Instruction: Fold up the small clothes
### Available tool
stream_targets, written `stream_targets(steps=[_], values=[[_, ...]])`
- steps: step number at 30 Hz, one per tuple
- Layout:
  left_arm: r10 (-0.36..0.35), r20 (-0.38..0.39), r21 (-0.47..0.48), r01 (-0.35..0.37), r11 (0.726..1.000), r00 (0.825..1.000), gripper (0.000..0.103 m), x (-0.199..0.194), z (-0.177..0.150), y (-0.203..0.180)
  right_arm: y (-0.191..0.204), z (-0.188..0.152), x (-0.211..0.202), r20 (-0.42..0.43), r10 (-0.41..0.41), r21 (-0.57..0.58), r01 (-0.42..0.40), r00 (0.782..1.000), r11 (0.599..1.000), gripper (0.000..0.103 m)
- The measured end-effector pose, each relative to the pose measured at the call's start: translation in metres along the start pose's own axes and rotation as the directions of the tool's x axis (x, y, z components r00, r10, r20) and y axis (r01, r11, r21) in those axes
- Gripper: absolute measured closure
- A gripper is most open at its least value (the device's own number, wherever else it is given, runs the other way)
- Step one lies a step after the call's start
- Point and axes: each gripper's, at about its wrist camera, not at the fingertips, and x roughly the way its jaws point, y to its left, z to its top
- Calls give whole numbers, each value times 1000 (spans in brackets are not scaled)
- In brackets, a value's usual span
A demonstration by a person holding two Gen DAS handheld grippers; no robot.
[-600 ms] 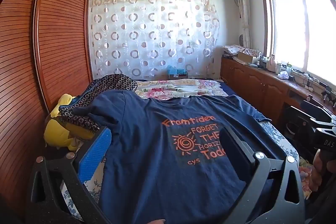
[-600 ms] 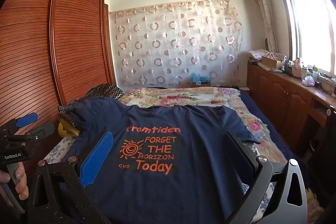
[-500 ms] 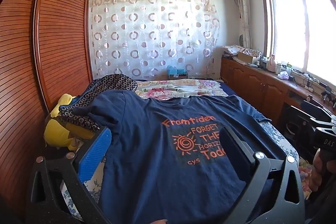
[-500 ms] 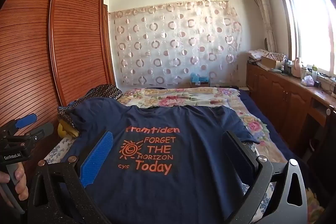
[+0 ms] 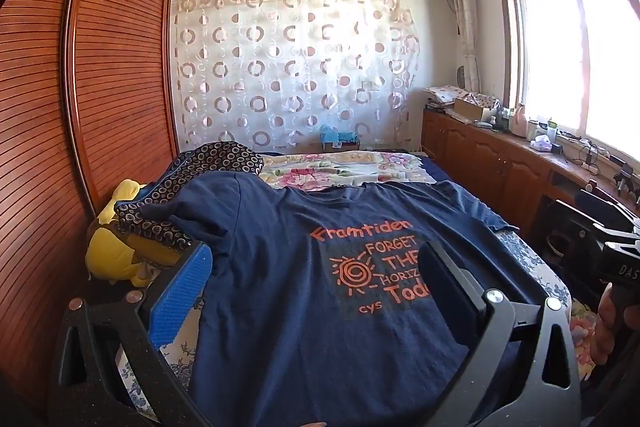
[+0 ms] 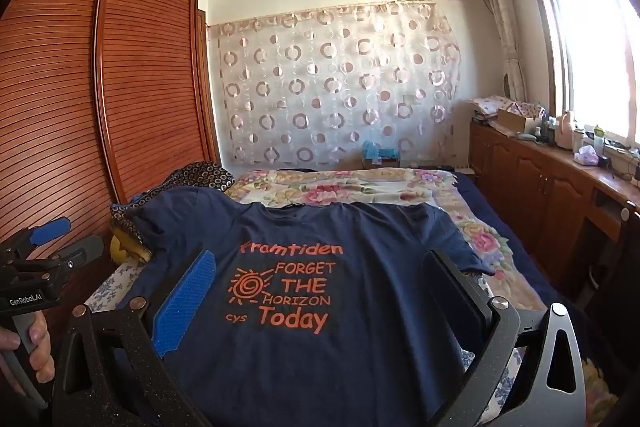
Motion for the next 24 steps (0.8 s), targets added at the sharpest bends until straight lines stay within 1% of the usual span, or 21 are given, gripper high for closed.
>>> stream_targets(steps=[18,20,24], values=[[4,0,4,-4,1000,1000,0,0,0,0,1,-2,-2,4,-2,-1,2,1000,1000,0],[3,0,4,-3,1000,1000,0,-6,-1,3,1,-2,-2,4,-1,-1,1,1000,1000,0],[4,1,4,-4,1000,1000,0,-6,-1,3,1,-2,-2,4,0,-2,0,1000,1000,0]])
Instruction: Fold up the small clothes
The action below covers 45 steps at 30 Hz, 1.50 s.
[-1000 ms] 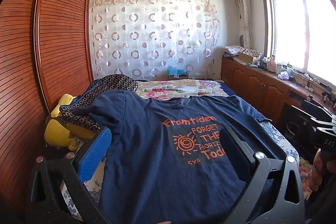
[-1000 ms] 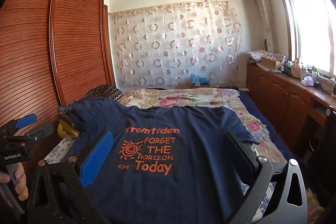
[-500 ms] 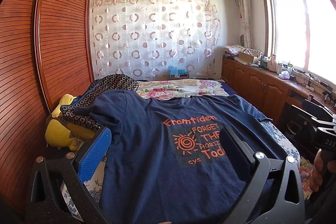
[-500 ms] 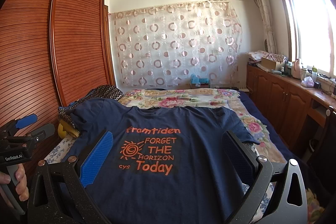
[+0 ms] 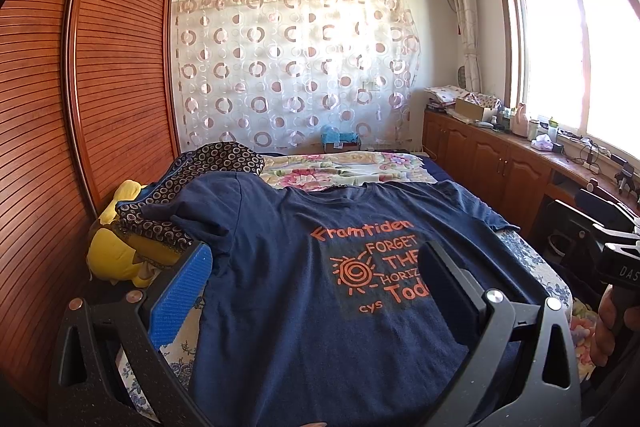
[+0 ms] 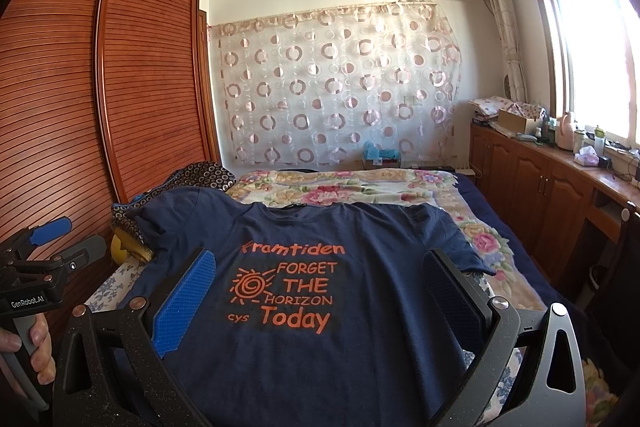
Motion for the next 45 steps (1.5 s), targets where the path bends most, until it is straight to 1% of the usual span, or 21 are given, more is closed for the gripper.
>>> stream_targets(steps=[45], values=[[2,4,5,-2,1000,1000,0,-2,1,2,3,1,4,5,5,-1,-5,1000,1000,0]])
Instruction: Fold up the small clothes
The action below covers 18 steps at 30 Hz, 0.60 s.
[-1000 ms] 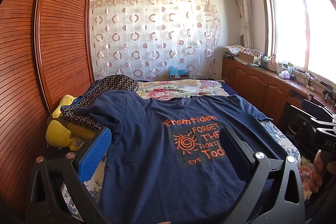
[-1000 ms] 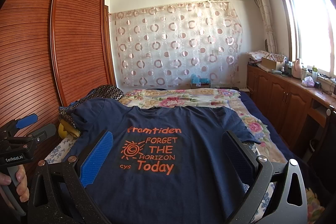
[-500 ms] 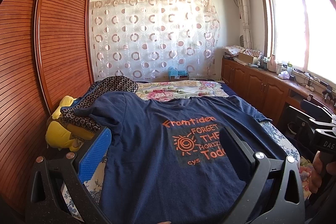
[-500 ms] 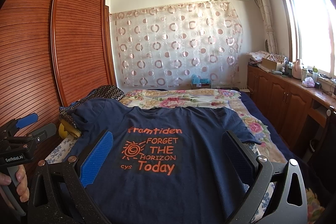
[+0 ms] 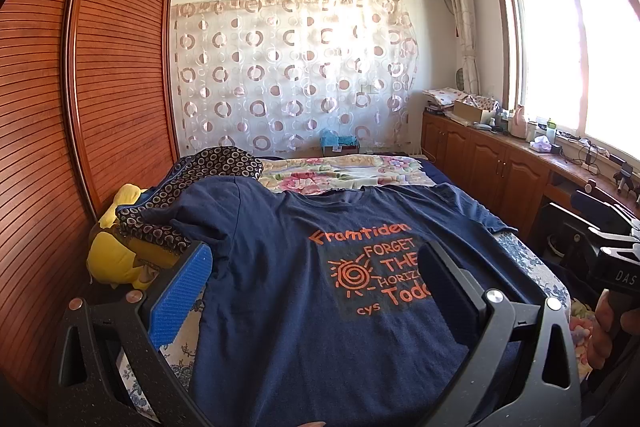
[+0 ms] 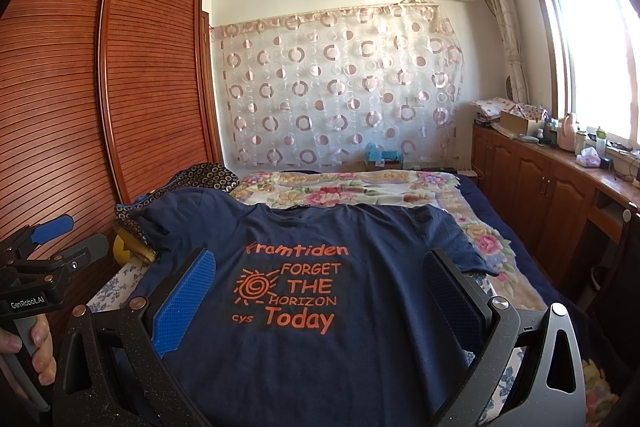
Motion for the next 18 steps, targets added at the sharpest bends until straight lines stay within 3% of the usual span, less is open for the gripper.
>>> stream_targets(steps=[18], values=[[30,-24,18,-29,999,999,0,16,-2,5,-1,-8,11,-11,8,-12,-8,1000,1000,0]])
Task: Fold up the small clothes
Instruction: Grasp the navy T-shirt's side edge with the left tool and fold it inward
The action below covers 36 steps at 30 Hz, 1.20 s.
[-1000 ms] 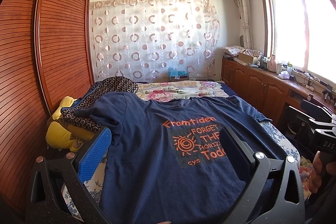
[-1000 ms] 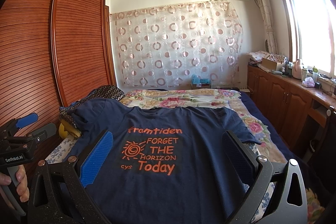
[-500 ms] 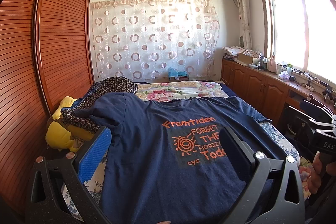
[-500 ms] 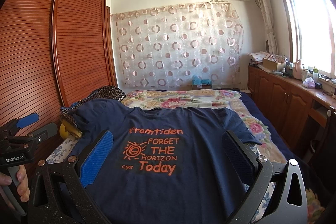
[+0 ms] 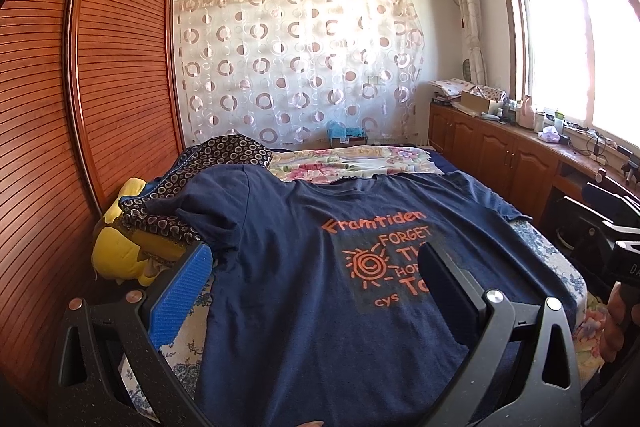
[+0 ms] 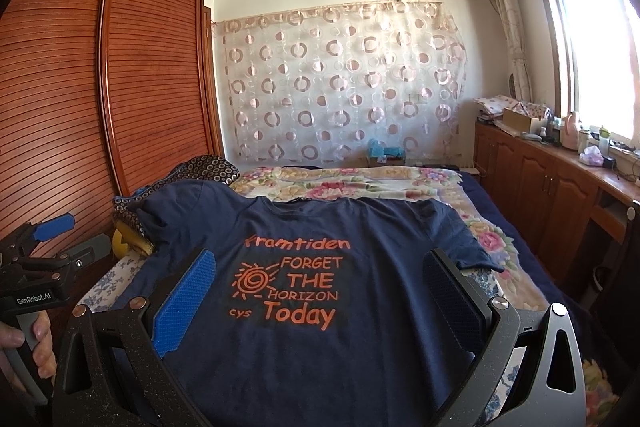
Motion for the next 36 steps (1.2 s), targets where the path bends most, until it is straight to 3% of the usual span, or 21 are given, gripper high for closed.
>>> stream_targets(steps=[6,15,27,30,33,36], values=[[40,-43,14,-40,999,998,0,22,-14,20,6,-11,22,-25,13,-41,-14,1000,999,0],[55,-123,17,-53,998,991,0,59,-22,65,16,-16,64,-87,90,-106,-99,992,989,0],[51,-184,-23,-56,998,982,0,111,-4,125,-5,-11,109,-195,204,-88,-224,959,971,2],[44,-186,-45,-53,998,982,6,124,4,134,-9,-9,117,-227,228,-86,-252,947,964,4],[37,-184,-51,-47,998,982,18,135,14,139,-11,-5,125,-257,242,-95,-274,936,957,5],[33,-219,-69,-49,996,975,42,154,20,146,-13,1,129,-275,255,-91,-290,927,953,5]])
